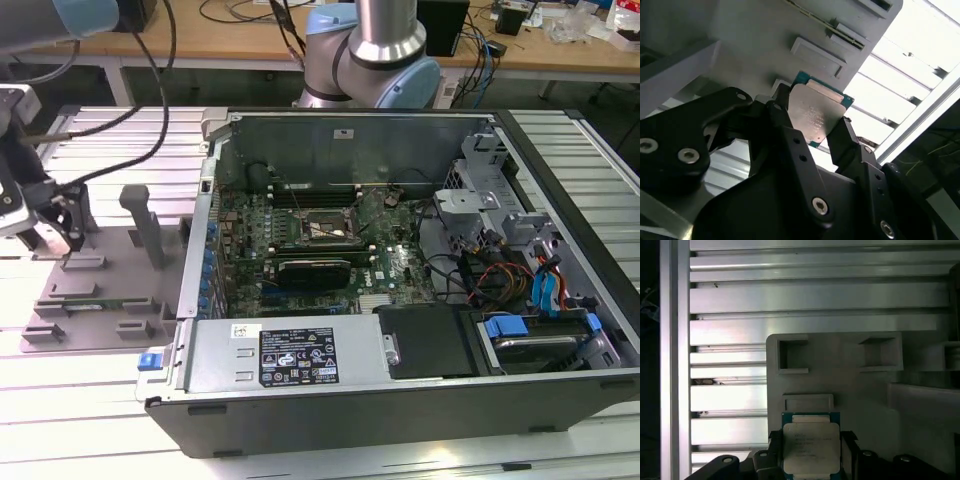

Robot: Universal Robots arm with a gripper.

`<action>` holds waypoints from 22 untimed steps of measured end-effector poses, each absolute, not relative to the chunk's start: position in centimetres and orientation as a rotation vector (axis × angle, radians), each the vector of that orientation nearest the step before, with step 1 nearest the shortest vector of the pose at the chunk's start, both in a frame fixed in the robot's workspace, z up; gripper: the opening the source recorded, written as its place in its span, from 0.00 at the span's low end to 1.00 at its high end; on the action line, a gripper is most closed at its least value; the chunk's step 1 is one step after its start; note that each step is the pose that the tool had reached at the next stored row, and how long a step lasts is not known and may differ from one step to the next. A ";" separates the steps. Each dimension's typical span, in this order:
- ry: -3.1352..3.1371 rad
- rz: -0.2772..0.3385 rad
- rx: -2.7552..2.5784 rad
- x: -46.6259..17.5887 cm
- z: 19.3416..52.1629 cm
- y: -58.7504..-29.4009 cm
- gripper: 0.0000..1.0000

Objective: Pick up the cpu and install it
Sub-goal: 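Pick up the cpu and move it towards the insertion slot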

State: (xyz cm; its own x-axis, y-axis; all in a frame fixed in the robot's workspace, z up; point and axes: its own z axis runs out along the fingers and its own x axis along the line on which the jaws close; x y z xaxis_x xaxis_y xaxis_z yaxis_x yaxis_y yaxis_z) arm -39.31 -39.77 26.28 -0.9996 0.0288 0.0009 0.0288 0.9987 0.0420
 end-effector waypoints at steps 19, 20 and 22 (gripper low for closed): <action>-3.140 -0.066 -0.045 -39.3 38.1 -39.7 0.55; -3.140 -0.066 -0.045 -39.3 38.5 -39.7 0.55; -3.140 -0.066 -0.045 -39.3 39.3 -39.7 0.55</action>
